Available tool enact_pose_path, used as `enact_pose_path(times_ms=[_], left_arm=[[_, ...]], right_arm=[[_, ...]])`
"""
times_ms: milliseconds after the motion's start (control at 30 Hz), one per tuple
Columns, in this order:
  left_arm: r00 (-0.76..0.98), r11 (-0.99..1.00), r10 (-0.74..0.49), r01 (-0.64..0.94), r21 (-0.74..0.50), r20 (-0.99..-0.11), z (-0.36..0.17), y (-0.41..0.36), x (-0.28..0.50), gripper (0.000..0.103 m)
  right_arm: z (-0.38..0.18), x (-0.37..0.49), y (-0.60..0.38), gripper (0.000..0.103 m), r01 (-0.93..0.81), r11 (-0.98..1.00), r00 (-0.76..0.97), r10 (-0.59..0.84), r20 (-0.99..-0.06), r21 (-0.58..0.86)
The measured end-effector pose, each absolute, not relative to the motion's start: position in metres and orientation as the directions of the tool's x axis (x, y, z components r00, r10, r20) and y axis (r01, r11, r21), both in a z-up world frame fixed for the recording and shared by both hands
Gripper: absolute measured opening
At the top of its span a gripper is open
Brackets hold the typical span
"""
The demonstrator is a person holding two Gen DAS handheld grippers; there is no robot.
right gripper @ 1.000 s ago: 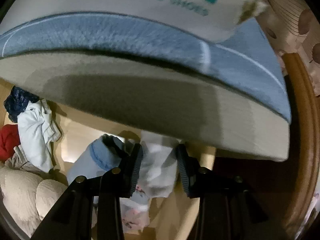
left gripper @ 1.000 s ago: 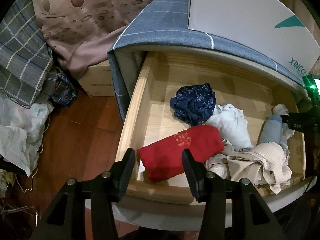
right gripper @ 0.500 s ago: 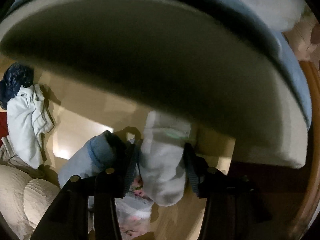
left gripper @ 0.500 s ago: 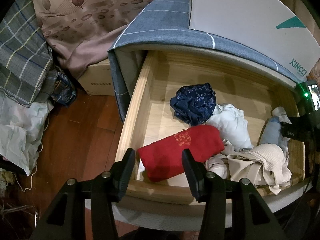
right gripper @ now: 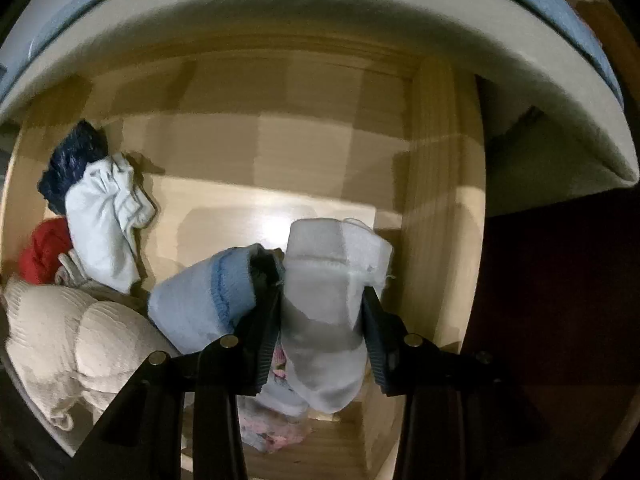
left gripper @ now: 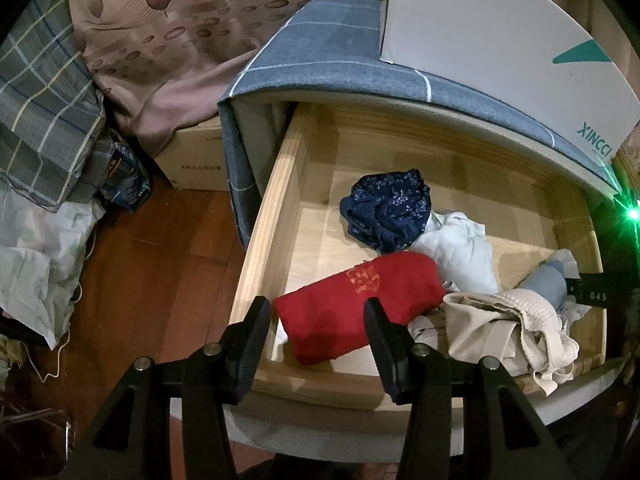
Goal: Take underwear out of drawer
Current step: 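Grasp the white rolled underwear with the right tool and lift it slightly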
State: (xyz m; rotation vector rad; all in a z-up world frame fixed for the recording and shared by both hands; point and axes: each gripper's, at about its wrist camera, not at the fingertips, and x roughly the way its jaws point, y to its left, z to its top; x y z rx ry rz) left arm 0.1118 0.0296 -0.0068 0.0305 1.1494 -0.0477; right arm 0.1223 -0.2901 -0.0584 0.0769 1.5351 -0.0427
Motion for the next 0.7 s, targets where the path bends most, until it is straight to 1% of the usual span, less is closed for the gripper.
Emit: enact_pose_path(times_ms=[267,367,433,533,633,700], left_arm=[[0.386,0.998,-0.033,0.054,-0.014,-0.922,-0.01,0.032,0.114,0.049],[0.381,0.999,-0.036,0.05,-0.018,-0.924,-0.011,0.033,0.114,0.049],[0.38,0.999,-0.037,0.048,-0.02,-0.924,-0.012,0.034,0.114,0.049],[0.383,0.999,-0.04,0.047,-0.024,-0.923,-0.012,0.034,0.114,0.049],[0.382,0.998,-0.047,0.046,-0.031,-0.923,-0.012,0.035,0.114,0.049],[0.381,0.998,-0.05,0.046,-0.035,-0.923,-0.012,0.036,0.114,0.049]], right_arm=[[-0.065,0.126,-0.271,0.043,0.022,0.998,0.025,-0.061,-0.998,-0.06],[-0.066,0.126,-0.259,0.043,0.001,0.996,0.029,-0.086,-0.996,-0.086],[-0.065,0.12,-0.249,0.041,-0.004,0.995,0.033,-0.101,-0.994,-0.101],[-0.064,0.115,-0.247,0.037,0.041,0.996,0.04,-0.086,-0.995,-0.084],[-0.052,0.103,-0.261,0.036,0.092,0.995,0.054,-0.054,-0.997,-0.049],[-0.041,0.101,-0.262,0.036,0.096,0.995,0.072,-0.039,-0.997,-0.032]])
